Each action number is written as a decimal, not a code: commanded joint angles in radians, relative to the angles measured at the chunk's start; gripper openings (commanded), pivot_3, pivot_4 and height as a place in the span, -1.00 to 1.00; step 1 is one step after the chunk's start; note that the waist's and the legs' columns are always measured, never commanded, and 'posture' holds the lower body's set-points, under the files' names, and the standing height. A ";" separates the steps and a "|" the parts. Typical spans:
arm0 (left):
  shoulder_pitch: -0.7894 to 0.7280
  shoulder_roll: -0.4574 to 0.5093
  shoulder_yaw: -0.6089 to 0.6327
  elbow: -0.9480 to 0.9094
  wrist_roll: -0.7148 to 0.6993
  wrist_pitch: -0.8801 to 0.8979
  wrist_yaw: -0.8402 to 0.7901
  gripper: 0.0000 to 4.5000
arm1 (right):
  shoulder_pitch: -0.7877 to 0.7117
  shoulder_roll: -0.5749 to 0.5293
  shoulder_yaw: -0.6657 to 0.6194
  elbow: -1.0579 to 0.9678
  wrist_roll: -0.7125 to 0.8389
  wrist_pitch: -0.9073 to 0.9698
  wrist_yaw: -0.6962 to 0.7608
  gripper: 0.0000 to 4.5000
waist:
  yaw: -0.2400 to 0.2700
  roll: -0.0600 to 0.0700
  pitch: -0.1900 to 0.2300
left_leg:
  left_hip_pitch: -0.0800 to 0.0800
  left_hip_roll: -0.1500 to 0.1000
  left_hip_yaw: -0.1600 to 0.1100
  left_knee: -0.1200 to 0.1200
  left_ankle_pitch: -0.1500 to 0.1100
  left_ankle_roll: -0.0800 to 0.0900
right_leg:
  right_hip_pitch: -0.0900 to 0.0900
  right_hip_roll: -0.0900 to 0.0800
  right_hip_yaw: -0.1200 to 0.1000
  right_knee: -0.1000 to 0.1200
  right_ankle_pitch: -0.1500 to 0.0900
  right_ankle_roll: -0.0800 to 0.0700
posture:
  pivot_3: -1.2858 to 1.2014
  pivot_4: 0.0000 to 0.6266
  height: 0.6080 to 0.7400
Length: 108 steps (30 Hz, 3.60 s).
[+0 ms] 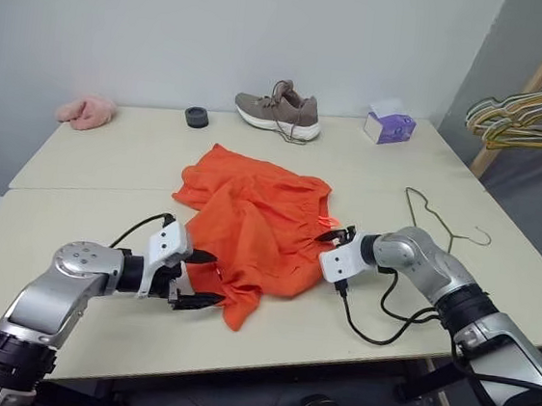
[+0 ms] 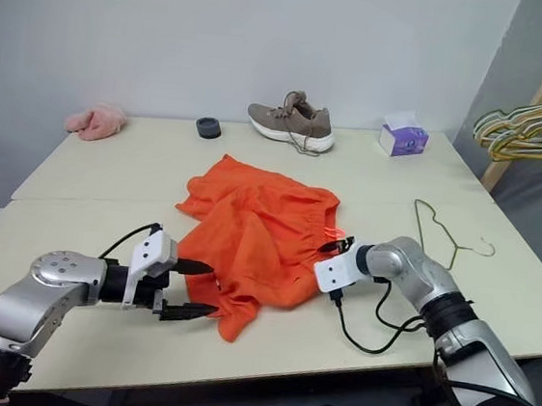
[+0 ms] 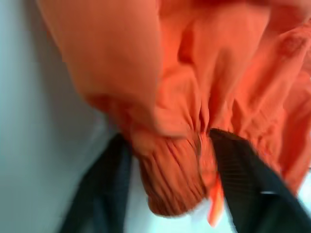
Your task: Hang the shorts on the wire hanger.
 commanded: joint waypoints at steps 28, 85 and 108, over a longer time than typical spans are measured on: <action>-0.055 -0.041 -0.133 0.087 0.244 -0.046 0.230 -0.21 | 0.048 -0.073 -0.126 -0.391 0.207 0.379 0.181 -1.00 | 0.000 0.002 -0.002 | 0.000 0.001 -0.001 0.000 0.000 0.000 | -0.001 0.000 0.000 0.001 0.000 0.000 | -0.12 -0.95 1.00; -0.146 0.156 -0.051 0.160 0.216 -0.090 0.144 -0.99 | -0.224 -0.015 0.077 0.402 -0.083 -0.489 -0.564 -1.00 | -0.045 -0.006 -0.005 | -0.029 -0.001 0.003 -0.007 0.025 -0.007 | -0.046 -0.004 -0.005 0.029 0.005 -0.007 | -0.05 -0.97 1.00; 0.109 0.299 -0.059 -0.252 -0.038 0.155 -0.139 -0.99 | 0.255 -0.406 -0.014 -0.506 0.408 0.126 0.400 -1.00 | 0.074 0.004 0.006 | 0.030 0.003 -0.016 -0.023 0.019 -0.014 | 0.020 -0.001 -0.026 -0.001 -0.009 -0.028 | -0.10 -0.89 1.00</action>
